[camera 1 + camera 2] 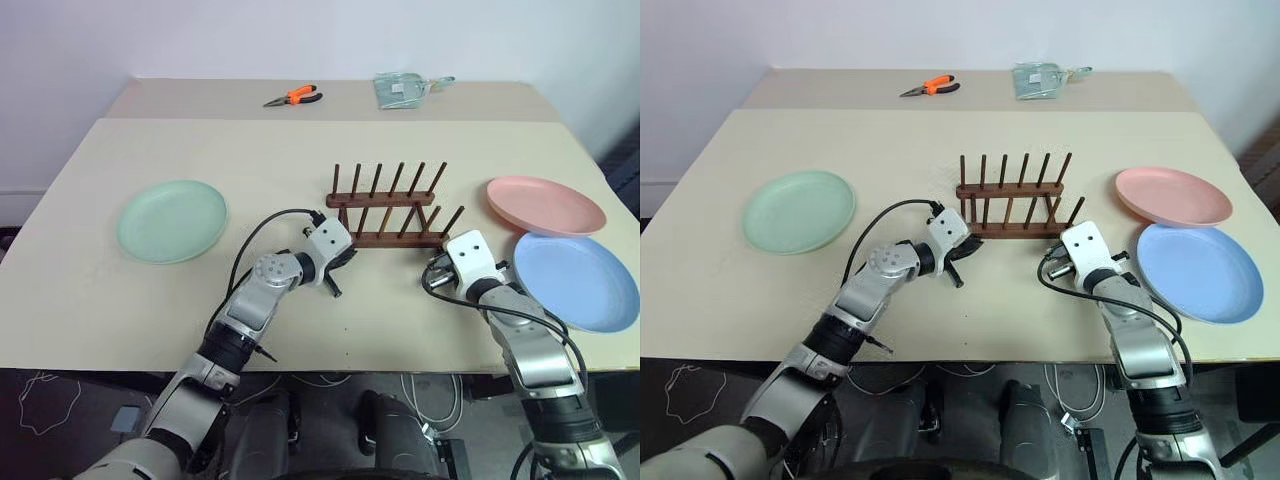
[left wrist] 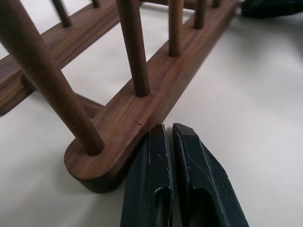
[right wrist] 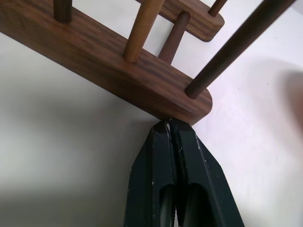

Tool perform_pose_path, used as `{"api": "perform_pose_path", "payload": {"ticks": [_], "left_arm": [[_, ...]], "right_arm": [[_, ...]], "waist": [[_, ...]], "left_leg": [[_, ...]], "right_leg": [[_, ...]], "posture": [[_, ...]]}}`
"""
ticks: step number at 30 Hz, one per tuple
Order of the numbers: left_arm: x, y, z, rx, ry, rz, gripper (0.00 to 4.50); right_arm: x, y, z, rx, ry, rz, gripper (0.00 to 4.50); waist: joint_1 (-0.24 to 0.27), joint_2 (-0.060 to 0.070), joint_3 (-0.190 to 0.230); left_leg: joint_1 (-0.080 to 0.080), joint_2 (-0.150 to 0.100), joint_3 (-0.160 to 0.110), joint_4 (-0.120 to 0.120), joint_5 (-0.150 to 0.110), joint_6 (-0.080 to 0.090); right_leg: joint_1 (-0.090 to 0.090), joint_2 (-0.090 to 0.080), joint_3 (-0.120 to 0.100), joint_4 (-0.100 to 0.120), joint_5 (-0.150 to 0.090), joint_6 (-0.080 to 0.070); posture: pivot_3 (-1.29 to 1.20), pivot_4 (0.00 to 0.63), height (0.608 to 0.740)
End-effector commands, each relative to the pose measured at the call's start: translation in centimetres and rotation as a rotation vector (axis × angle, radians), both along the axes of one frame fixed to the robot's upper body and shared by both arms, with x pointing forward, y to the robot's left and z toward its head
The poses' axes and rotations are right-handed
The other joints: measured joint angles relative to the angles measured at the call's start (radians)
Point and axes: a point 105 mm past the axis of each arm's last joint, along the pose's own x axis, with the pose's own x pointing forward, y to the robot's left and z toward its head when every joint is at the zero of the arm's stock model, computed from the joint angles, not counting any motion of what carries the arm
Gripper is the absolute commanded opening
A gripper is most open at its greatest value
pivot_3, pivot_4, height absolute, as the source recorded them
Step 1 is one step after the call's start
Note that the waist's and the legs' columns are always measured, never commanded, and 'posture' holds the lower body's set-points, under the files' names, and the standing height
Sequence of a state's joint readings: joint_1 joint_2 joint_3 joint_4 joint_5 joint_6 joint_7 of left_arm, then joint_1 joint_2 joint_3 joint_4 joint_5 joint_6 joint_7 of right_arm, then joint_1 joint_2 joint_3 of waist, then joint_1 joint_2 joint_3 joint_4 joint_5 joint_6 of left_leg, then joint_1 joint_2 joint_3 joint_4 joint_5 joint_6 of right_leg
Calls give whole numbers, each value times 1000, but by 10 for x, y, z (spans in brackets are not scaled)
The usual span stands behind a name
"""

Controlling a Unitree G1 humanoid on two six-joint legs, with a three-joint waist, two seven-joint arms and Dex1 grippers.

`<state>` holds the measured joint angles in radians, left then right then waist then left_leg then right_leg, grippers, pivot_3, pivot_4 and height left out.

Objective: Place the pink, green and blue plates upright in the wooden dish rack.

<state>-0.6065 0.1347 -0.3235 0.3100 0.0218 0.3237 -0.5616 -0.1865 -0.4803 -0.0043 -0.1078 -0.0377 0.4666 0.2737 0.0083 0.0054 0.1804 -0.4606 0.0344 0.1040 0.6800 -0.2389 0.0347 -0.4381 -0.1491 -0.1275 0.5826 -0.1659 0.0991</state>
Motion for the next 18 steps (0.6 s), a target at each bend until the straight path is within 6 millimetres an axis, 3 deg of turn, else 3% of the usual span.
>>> {"api": "perform_pose_path", "payload": {"ticks": [1, 3, 10, 12, 14, 18], "left_arm": [[9, 10, -7, 24, 5, 57, 194], [10, 11, -6, 17, 9, 57, 194], [-18, -3, 15, -60, -26, -109, 194], [-26, -7, 23, -99, -26, -150, 194], [-32, -12, 30, -125, -28, -188, 194], [-40, -20, 39, -146, -39, -254, 194]], "right_arm": [[3, 3, 15, 21, -42, 30, 270], [-2, -1, 20, 4, -44, 49, 801], [-35, -55, 81, -333, -144, 40, 4267], [-42, -72, 99, -435, -150, 38, 4267], [-45, -84, 104, -534, -122, 42, 4267], [-39, -116, 92, -725, -31, 9, 4267]], "waist": [[0, 0, 0], [1, 0, 0], [5, 1, 0], [5, 0, 1], [5, 0, 1], [3, 0, 1]], "left_leg": [[0, 0, 0, 0, 0, 0], [0, 0, 0, 1, 0, 0], [-2, -3, 2, 1, 0, 7], [-2, -3, 3, 1, 0, 7], [-2, -3, 2, 2, 0, 7], [-1, -2, 2, 3, -2, 3]], "right_leg": [[-1, 0, 0, 1, 0, 0], [-1, 0, 0, 3, 0, 0], [-3, -1, 2, 2, -2, 3], [-4, -1, 2, 1, -2, 3], [-4, -1, 2, 1, -4, 6], [-2, -1, 2, 1, -4, 5]], "posture": [[0, 150, 740], [0, 150, 740], [0, 150, 740], [0, 150, 740], [0, 150, 740], [0, 150, 740]]}}
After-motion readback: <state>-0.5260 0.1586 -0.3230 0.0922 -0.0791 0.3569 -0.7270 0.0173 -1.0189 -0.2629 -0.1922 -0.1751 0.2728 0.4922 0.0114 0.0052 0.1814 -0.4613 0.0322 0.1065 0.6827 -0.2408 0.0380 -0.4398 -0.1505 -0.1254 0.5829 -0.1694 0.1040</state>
